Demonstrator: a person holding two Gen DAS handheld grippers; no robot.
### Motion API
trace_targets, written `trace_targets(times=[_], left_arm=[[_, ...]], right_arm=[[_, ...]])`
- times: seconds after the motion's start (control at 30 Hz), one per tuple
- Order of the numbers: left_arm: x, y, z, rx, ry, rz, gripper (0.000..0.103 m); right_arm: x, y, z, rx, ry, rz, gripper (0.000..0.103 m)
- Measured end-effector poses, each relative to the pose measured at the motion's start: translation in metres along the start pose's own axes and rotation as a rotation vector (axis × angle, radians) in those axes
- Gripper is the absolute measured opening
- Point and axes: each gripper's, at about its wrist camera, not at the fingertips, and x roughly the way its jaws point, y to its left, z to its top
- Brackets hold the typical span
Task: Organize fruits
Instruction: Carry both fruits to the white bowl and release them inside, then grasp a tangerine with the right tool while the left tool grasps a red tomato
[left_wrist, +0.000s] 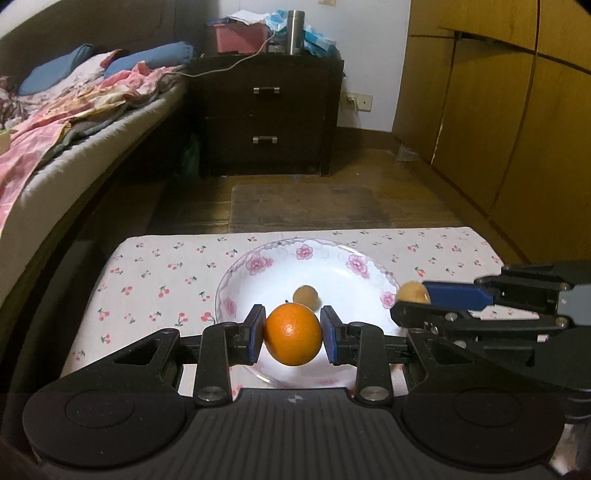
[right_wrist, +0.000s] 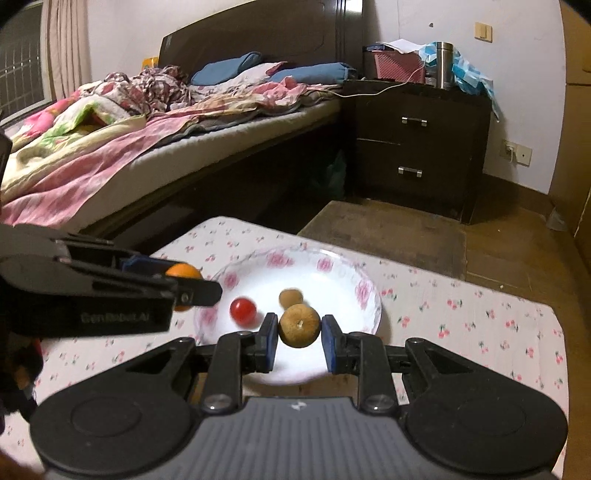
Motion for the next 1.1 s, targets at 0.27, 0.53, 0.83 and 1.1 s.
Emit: trace_targets(times=[0.27,0.53,0.83,1.1], left_arm=[[0.026,0.004,0.002,-0.008,0.020,0.001,0.040],[0.042,0.007,-0.004,-0.014,0.040,0.008,0.040],[0.048,0.008,-0.007,-0.002,0.046,0.010,0.038],[0.046,0.010,-0.006,-0.010,0.037,0.015,0.042]], right_arm=[[0.032,-0.002,0.011,-0.026,0.010,0.002,0.047],[0.055,-0.006,0.003,-0.029,0.039,0.011,0.047],[0.063,-0.006,0.002,-0.047,0.044,0.017,0.048],[0.061,-0.006,0.002,-0.054,0.040,0.023,0.048]])
